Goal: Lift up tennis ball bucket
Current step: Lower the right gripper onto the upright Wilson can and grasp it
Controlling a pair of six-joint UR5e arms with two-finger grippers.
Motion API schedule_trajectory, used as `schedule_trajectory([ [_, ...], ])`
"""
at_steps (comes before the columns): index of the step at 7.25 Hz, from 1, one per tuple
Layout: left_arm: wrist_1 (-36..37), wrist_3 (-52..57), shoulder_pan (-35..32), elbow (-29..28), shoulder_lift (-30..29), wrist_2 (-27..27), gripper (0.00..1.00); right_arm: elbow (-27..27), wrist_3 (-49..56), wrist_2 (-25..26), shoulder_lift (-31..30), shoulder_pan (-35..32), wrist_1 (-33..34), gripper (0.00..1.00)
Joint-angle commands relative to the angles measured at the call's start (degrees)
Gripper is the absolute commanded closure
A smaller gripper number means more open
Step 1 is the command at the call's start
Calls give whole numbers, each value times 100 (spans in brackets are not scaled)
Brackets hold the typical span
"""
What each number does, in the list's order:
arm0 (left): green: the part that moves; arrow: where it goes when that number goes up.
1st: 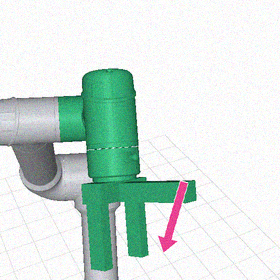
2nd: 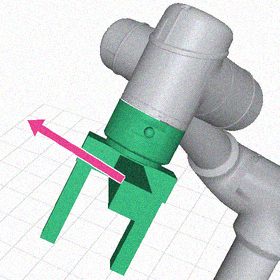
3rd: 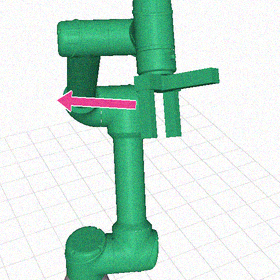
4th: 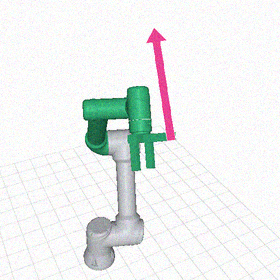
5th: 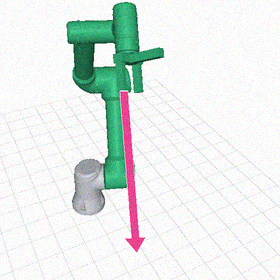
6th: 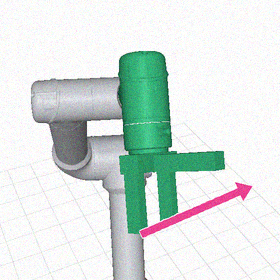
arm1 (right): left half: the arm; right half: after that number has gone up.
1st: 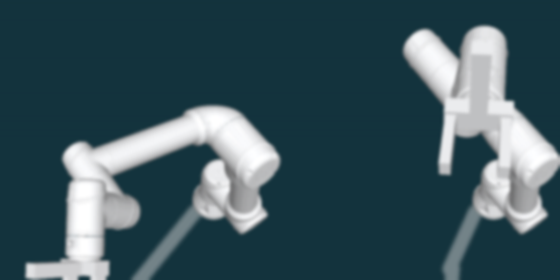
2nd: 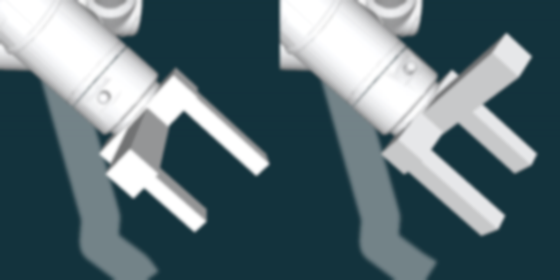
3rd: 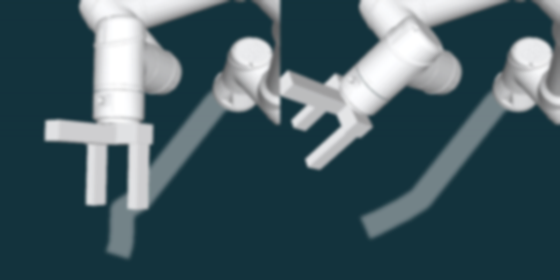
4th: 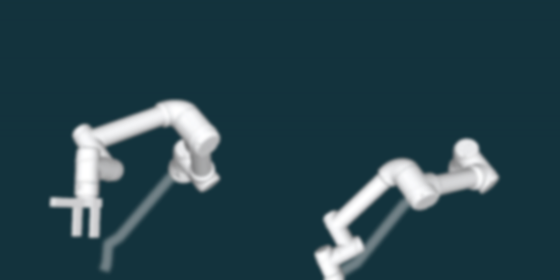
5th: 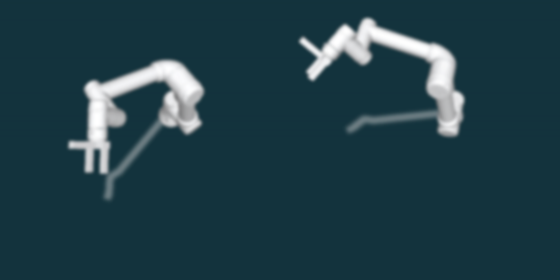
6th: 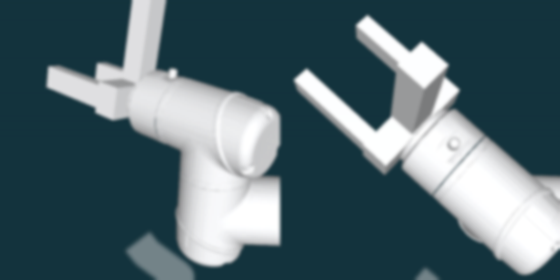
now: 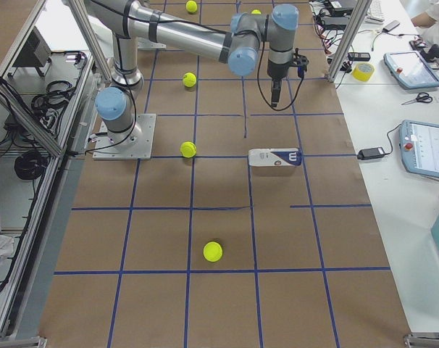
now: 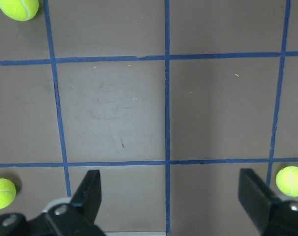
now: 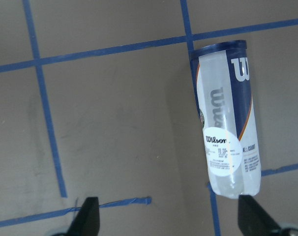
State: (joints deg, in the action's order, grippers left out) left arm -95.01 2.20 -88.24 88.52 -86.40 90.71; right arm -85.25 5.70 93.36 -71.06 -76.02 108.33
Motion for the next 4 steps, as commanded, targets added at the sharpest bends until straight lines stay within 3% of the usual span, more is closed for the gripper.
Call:
schedule_trajectory([
  [1,0,0,9,-2,0,0,0,-44,938,15,460,411,336,0],
  [4,0,0,9,-2,0,0,0,-543,1434,-46,978,744,1581,0],
])
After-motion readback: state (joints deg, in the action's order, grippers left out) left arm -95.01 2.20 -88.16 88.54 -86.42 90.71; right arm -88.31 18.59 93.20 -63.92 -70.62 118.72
